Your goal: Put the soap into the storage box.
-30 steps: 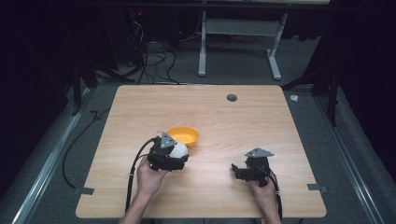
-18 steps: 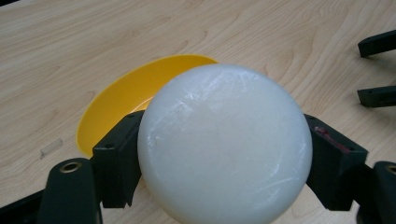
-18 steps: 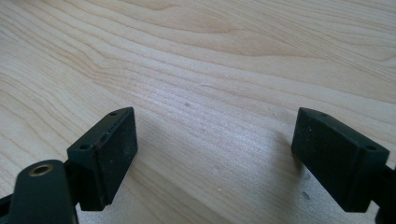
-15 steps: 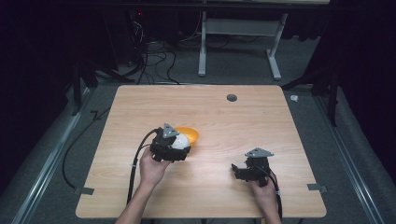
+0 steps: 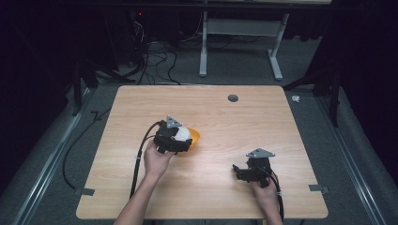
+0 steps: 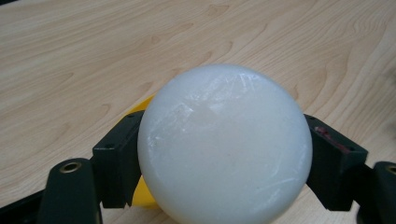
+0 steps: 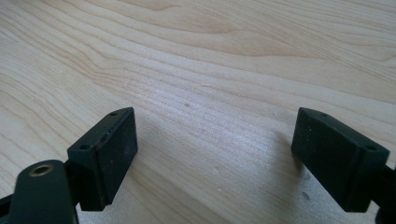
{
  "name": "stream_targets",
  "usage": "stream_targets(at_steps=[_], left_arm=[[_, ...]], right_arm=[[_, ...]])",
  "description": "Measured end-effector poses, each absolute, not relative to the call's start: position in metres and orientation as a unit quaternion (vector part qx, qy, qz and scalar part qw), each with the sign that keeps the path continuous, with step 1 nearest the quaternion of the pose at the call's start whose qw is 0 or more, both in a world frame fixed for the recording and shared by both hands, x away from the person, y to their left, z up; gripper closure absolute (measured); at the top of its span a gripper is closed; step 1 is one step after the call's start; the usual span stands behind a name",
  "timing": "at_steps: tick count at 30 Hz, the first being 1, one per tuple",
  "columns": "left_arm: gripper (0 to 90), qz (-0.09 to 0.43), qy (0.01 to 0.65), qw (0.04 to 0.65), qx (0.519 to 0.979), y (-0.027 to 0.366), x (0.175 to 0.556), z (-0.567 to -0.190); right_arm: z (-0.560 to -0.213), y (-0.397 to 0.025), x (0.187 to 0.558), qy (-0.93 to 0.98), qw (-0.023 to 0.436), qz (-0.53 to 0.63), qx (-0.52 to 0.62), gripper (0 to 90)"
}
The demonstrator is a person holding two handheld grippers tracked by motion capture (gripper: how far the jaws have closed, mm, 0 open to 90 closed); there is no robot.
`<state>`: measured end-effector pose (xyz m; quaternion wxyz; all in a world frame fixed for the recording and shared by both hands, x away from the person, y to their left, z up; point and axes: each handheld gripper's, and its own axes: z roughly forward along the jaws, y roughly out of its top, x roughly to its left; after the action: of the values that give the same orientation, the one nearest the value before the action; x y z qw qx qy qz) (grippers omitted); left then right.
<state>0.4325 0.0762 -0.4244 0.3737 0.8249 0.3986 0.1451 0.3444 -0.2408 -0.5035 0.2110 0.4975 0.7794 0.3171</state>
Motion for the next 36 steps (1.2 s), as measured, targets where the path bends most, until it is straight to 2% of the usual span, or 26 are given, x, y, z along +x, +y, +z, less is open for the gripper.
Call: stream_targets(at_steps=[18,36], left_arm=[[24.2,0.143,0.431,0.348,0.82,0.069,0.458,-0.443],[24.0,0.148,0.439,0.325,0.824,0.061,0.462,-0.454]], right_arm=[[-0.503,-0.241,0.344,0.78,0.212,0.316,0.497,15.2],[-0.503,-0.241,0.344,0.78,0.211,0.317,0.497,15.2]])
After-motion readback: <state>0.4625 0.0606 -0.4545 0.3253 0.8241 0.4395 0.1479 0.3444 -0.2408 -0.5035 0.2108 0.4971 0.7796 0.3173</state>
